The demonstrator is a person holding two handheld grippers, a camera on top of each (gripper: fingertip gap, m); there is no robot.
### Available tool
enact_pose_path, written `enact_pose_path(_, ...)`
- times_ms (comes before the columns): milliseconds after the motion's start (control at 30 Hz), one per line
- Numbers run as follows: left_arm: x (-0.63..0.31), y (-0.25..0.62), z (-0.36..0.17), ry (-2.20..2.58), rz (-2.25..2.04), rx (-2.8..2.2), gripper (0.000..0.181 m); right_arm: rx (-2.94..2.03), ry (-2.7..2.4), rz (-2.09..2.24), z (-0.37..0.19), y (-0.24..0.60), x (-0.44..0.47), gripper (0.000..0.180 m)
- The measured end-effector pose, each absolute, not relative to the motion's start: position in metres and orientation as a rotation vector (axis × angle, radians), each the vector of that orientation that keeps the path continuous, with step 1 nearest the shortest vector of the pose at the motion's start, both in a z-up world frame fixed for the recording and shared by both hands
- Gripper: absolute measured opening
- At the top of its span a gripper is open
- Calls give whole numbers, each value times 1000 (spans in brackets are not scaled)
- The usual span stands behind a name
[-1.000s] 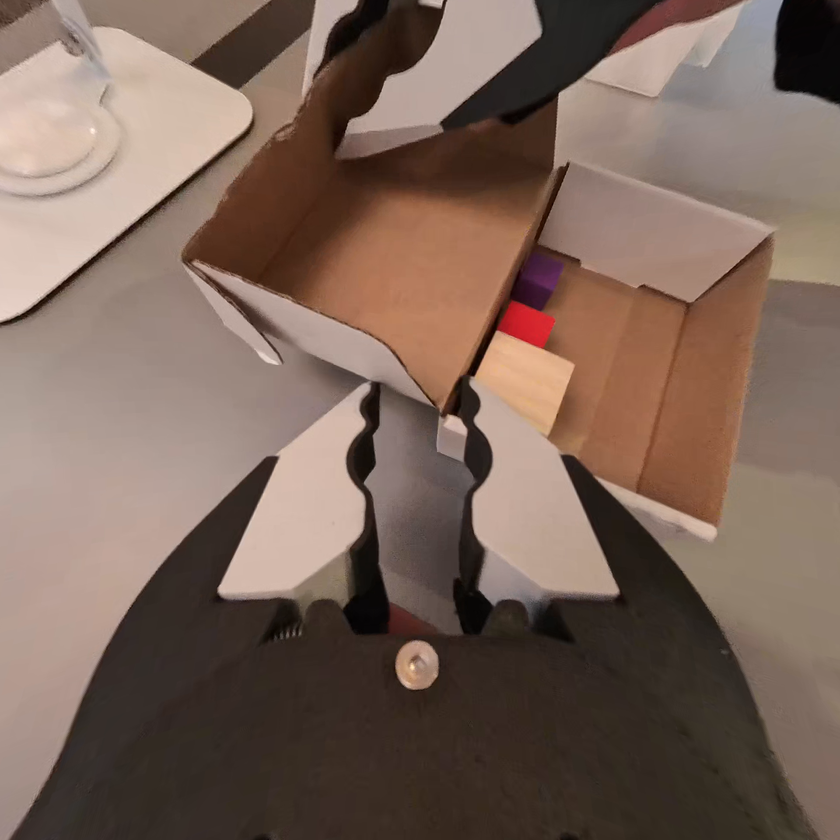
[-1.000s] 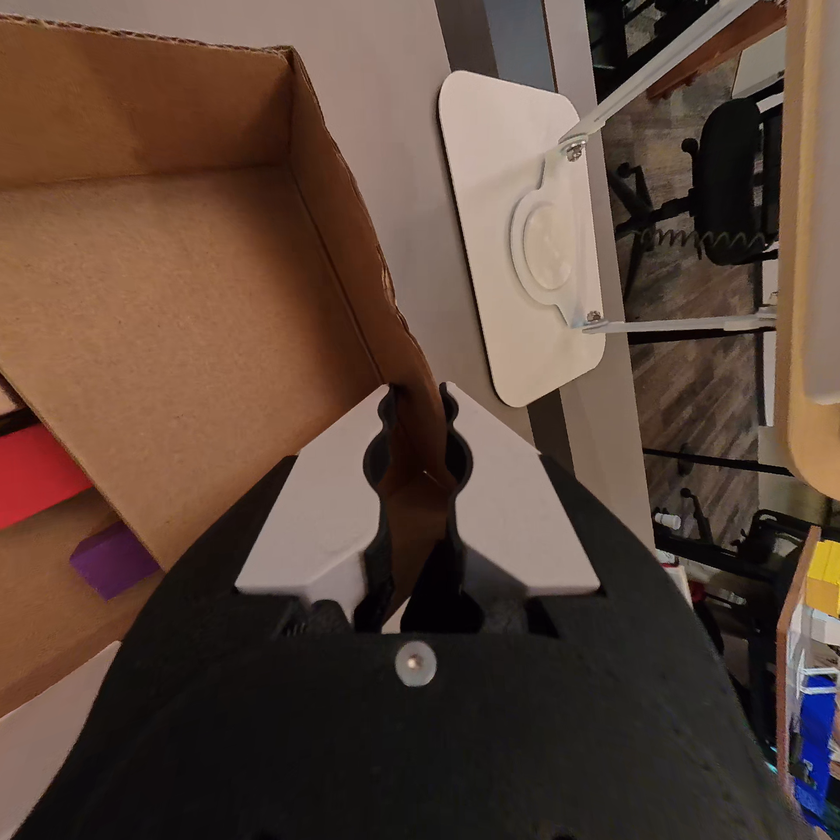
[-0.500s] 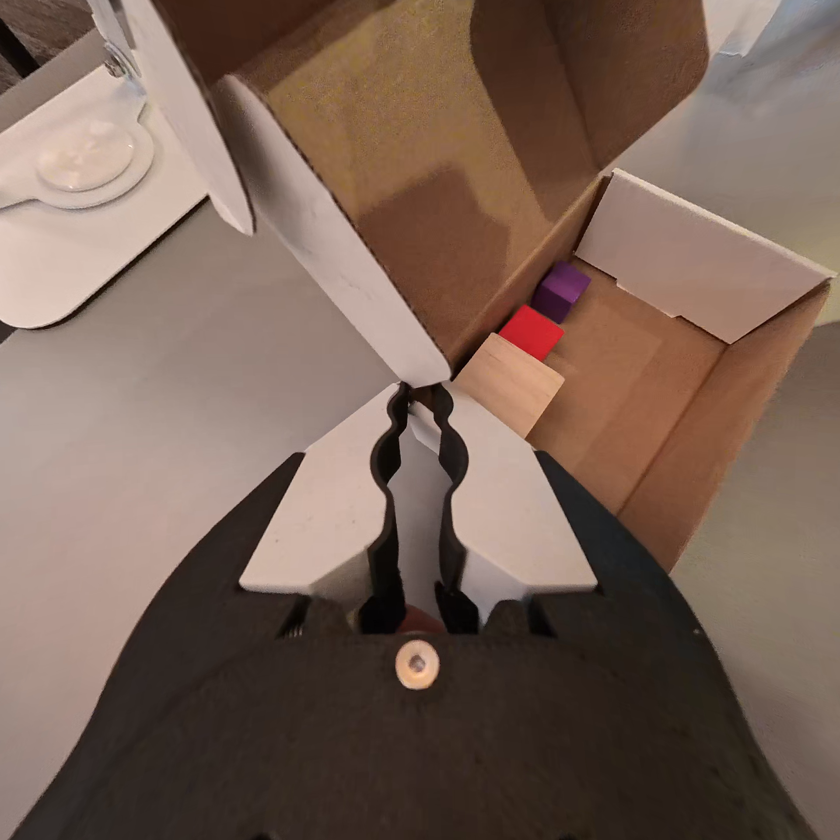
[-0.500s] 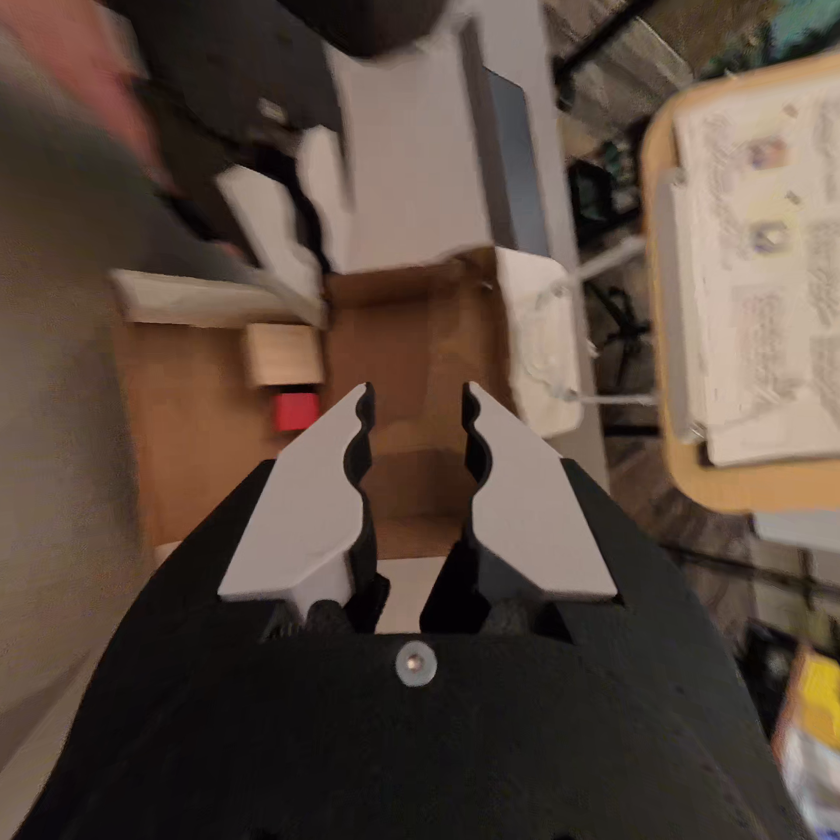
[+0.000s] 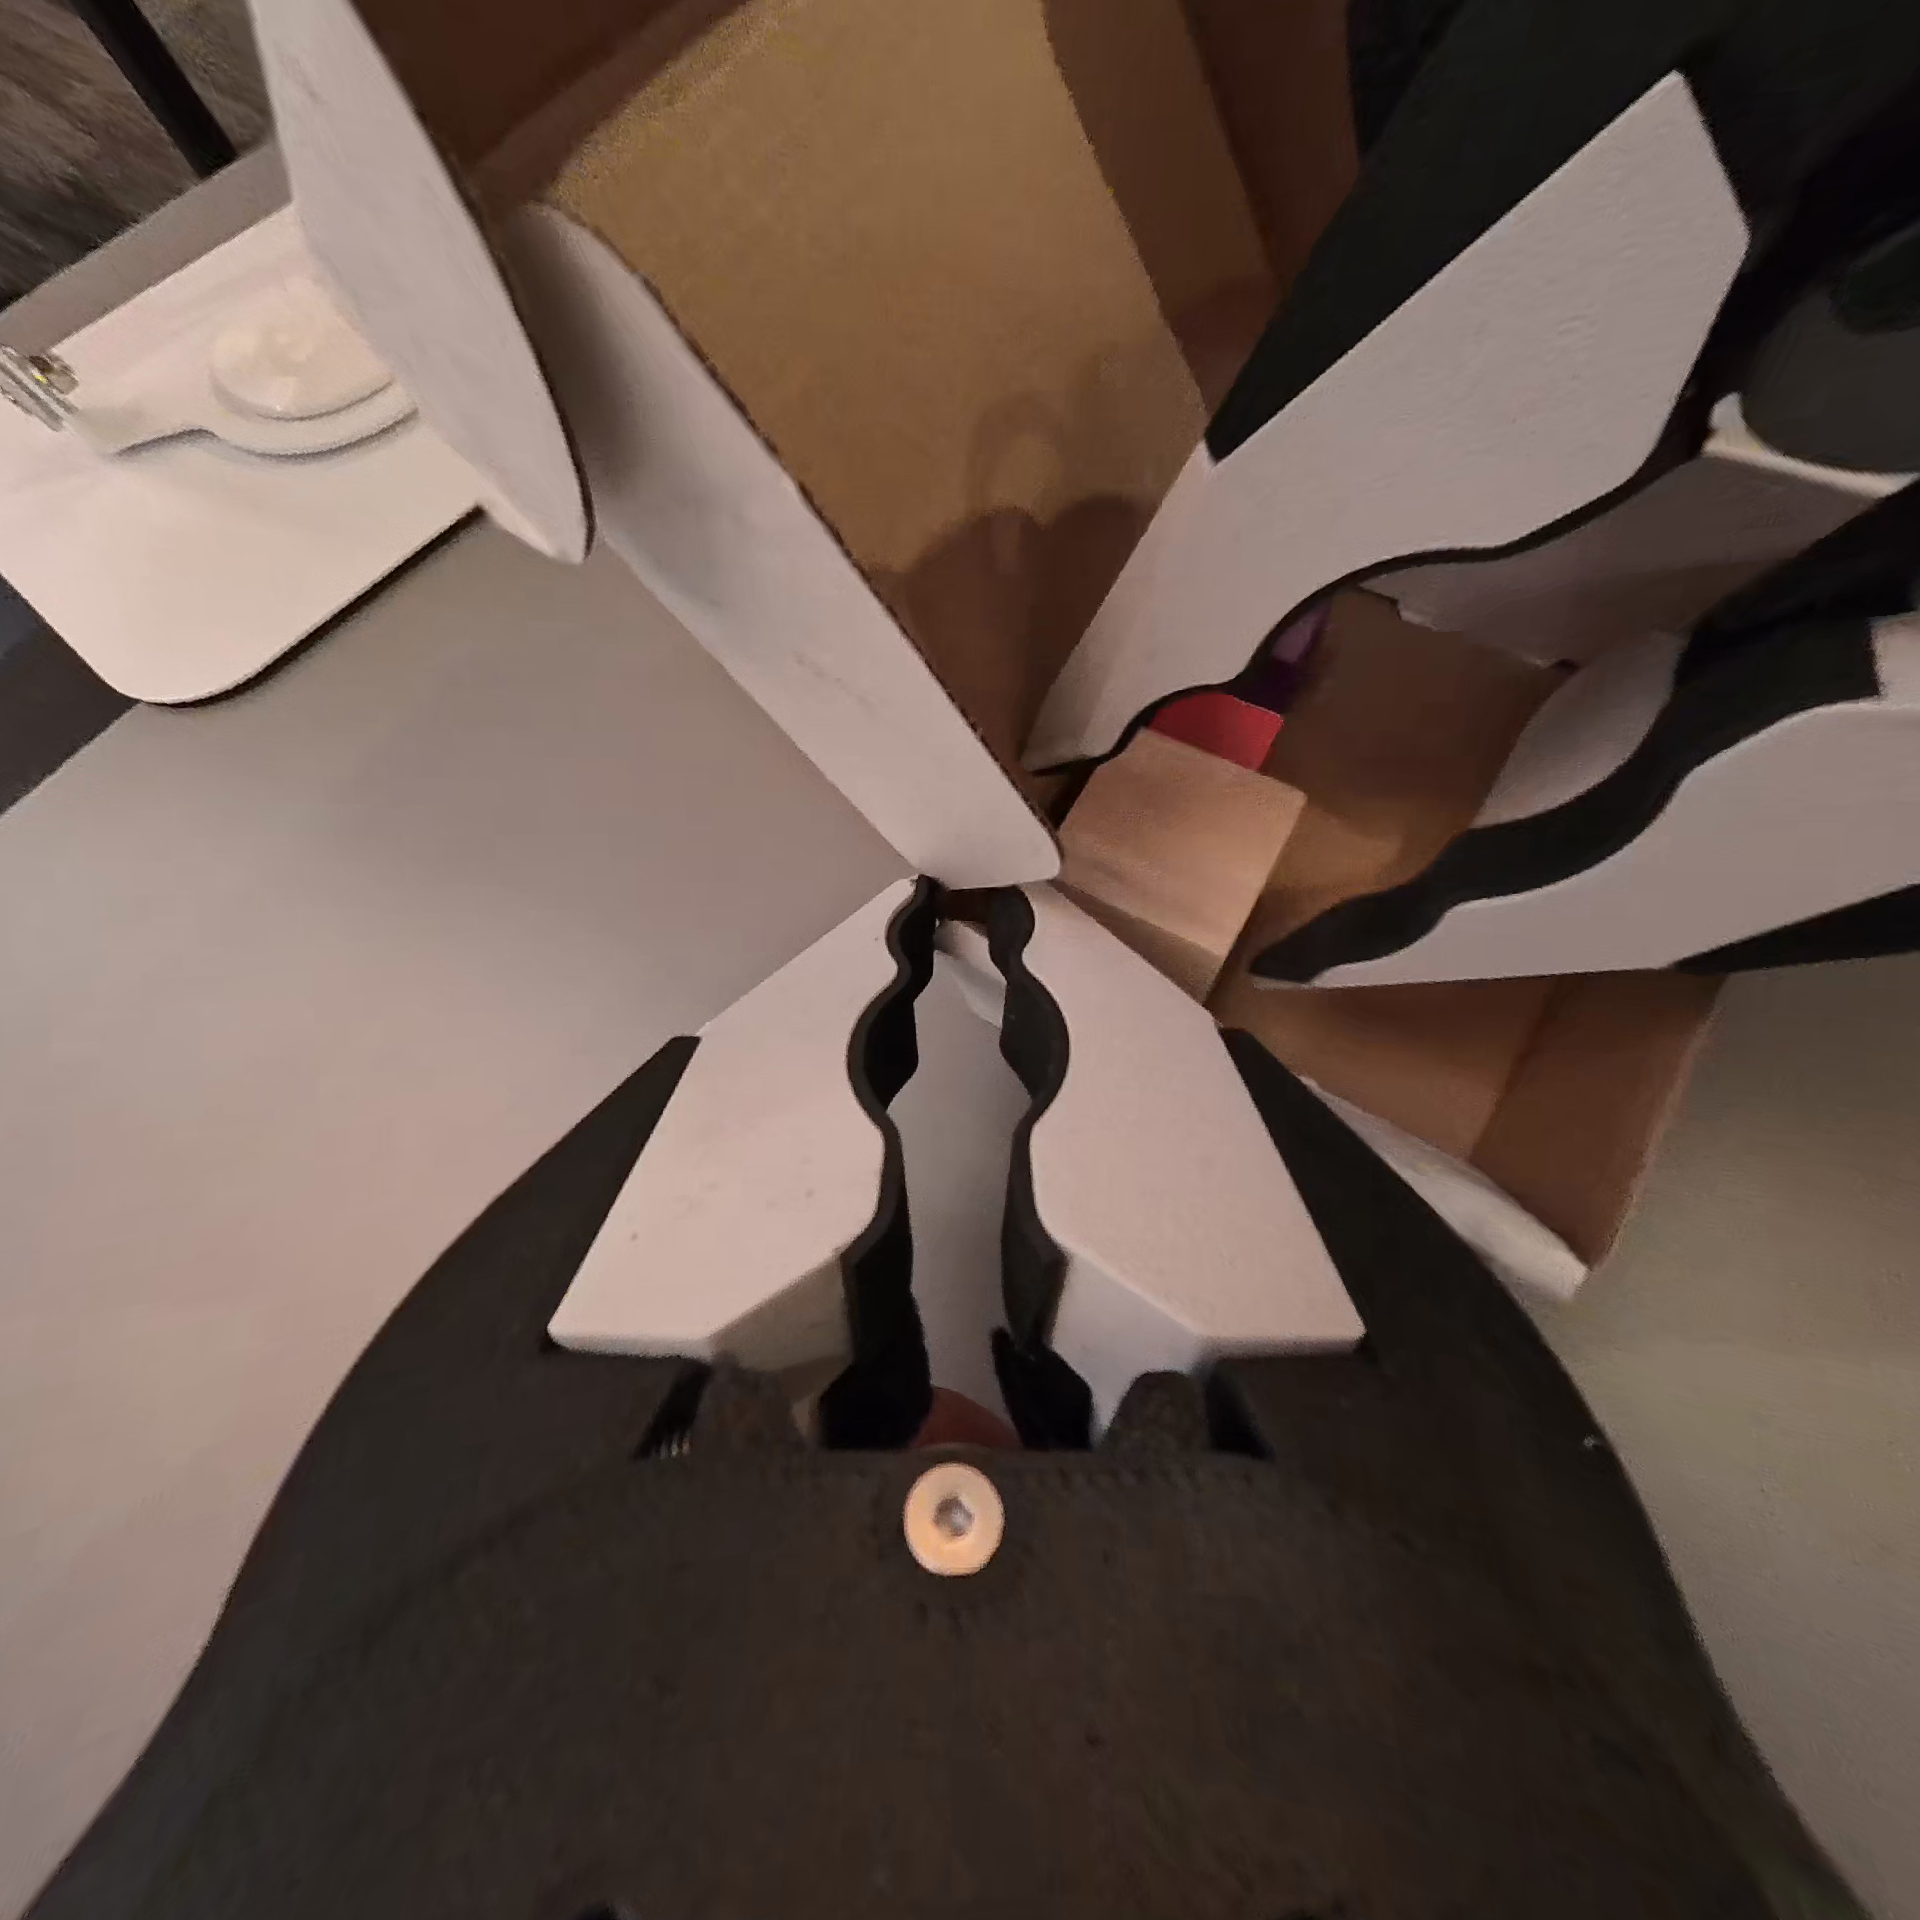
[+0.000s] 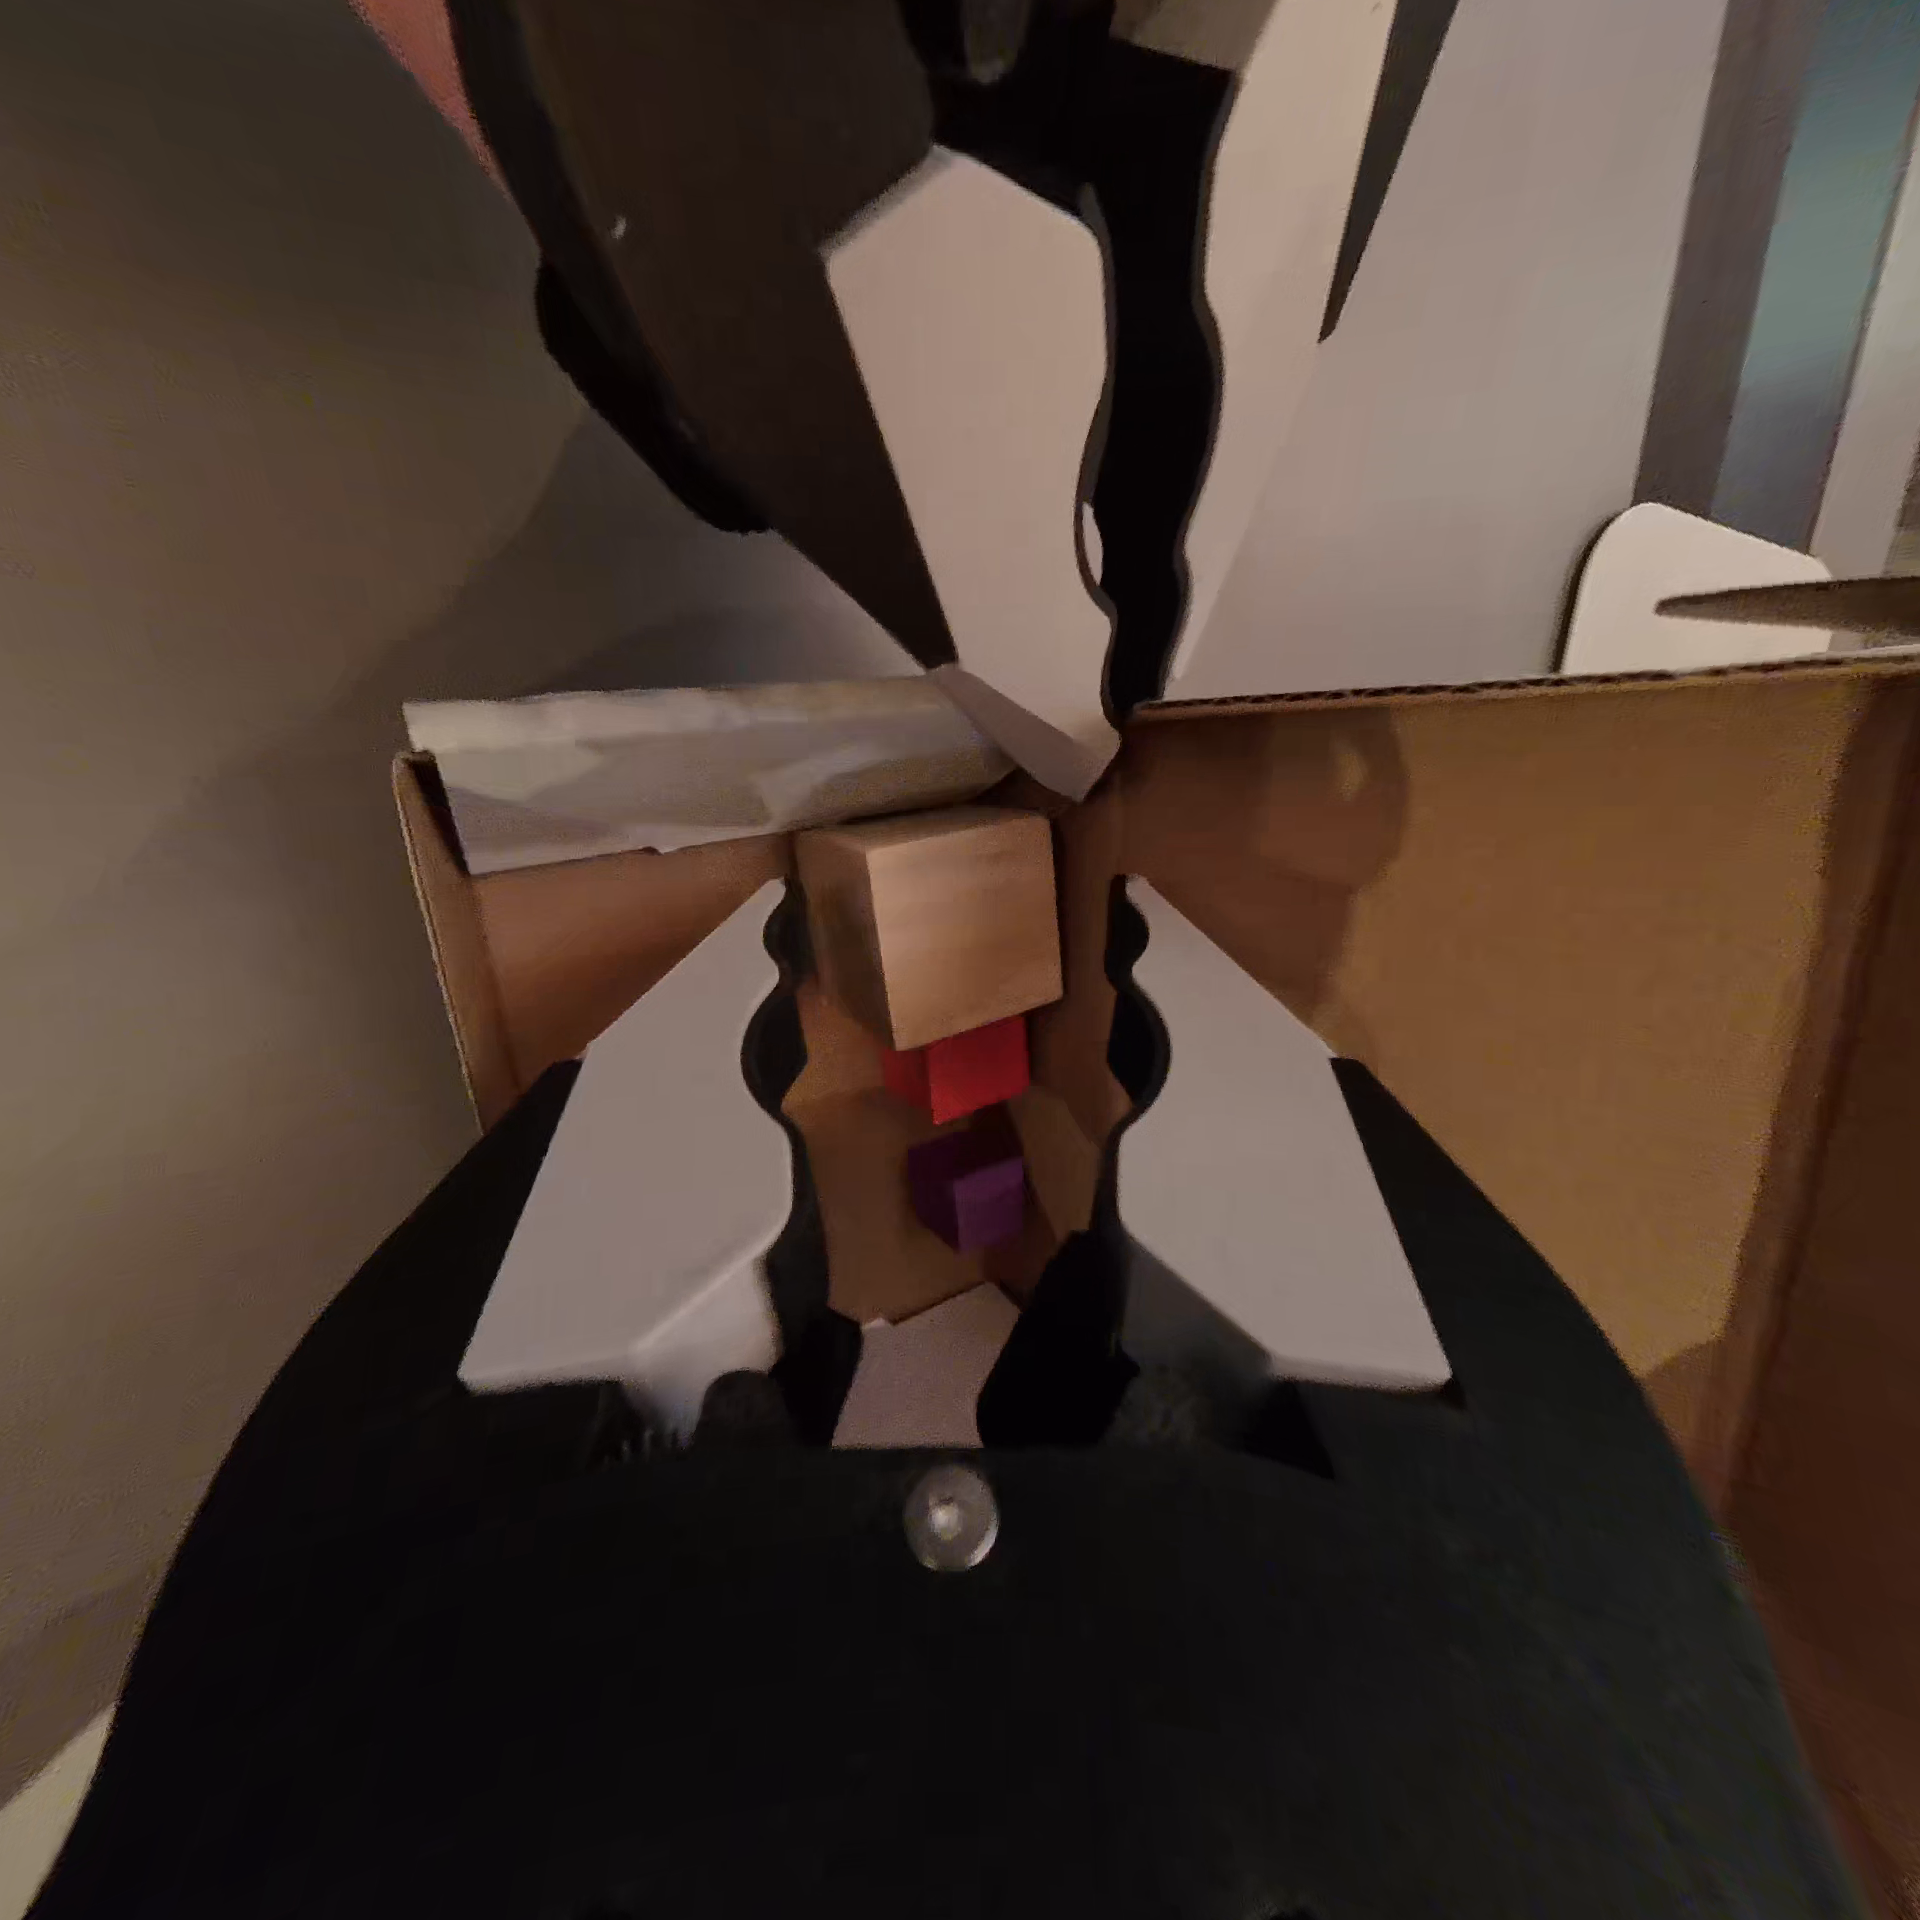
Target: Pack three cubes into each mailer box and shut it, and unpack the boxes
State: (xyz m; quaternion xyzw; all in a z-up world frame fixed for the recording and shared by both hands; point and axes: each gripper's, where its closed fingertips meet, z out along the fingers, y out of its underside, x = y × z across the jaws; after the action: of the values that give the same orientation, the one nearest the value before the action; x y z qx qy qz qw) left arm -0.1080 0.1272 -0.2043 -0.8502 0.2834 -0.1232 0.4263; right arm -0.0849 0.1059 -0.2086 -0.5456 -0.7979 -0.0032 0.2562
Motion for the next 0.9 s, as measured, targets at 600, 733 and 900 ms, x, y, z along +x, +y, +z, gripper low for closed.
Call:
enact_pose_path(600,-108,129,-204,725,-267,-2101,7,-1510,-2293,4,-221,92,-81,69)
enact_pose_path(733,-108,129,-204,728,-272,-2096,7,-1463,-2353,-25,-232,90,-80,49)
enact_pose_path(900,-109,129,-204,730,-280,-2089,7,-1472,-2354,74,-226,87,-78,48)
